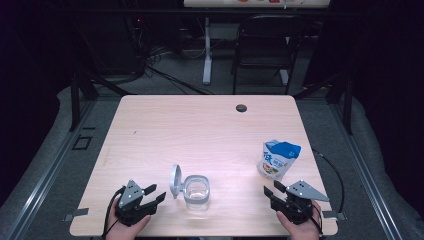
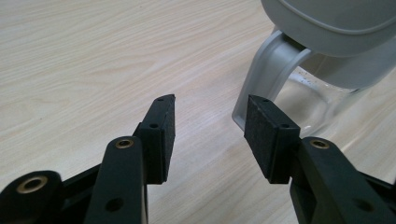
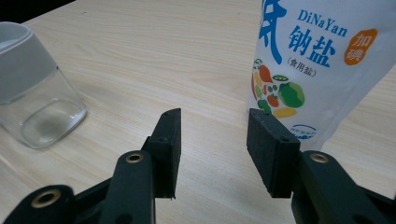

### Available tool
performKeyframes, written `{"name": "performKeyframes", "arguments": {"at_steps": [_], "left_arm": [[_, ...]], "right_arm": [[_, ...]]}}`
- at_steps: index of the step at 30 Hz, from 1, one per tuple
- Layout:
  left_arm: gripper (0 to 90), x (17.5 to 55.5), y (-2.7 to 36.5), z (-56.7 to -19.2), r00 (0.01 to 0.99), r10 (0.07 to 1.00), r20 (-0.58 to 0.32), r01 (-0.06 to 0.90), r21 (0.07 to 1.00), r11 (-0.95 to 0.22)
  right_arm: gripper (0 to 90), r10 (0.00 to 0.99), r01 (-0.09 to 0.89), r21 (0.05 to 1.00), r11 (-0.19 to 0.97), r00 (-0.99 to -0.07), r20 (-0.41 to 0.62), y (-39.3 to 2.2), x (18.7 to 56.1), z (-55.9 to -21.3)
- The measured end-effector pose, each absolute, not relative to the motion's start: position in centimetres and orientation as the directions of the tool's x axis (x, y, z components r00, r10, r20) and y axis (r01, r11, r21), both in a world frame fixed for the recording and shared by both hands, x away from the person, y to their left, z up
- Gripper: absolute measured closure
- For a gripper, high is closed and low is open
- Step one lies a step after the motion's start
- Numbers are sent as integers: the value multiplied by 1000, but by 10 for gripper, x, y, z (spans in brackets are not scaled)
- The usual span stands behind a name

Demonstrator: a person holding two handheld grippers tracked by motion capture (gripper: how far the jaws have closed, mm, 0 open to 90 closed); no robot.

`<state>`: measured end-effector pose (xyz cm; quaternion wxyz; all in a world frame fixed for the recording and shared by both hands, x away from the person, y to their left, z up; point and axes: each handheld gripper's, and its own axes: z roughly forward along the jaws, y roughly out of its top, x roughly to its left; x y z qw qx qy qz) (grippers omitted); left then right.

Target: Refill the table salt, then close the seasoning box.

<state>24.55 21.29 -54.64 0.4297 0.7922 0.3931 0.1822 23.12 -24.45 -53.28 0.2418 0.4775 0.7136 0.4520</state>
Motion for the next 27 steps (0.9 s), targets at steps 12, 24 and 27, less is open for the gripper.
{"name": "performKeyframes", "arguments": {"at_steps": [12, 24, 27], "left_arm": [[535, 246, 219, -544, 613, 788, -54, 462, 833, -303], [517, 248, 229, -542, 593, 803, -67, 470, 838, -277], [514, 248, 230, -543, 591, 805, -61, 470, 837, -281]], "right_arm": [[534, 915, 441, 891, 109, -395, 84, -257, 232, -522], [511, 923, 455, 889, 58, -364, 126, -284, 240, -503], [506, 928, 456, 887, 79, -359, 101, -288, 244, -499]]}}
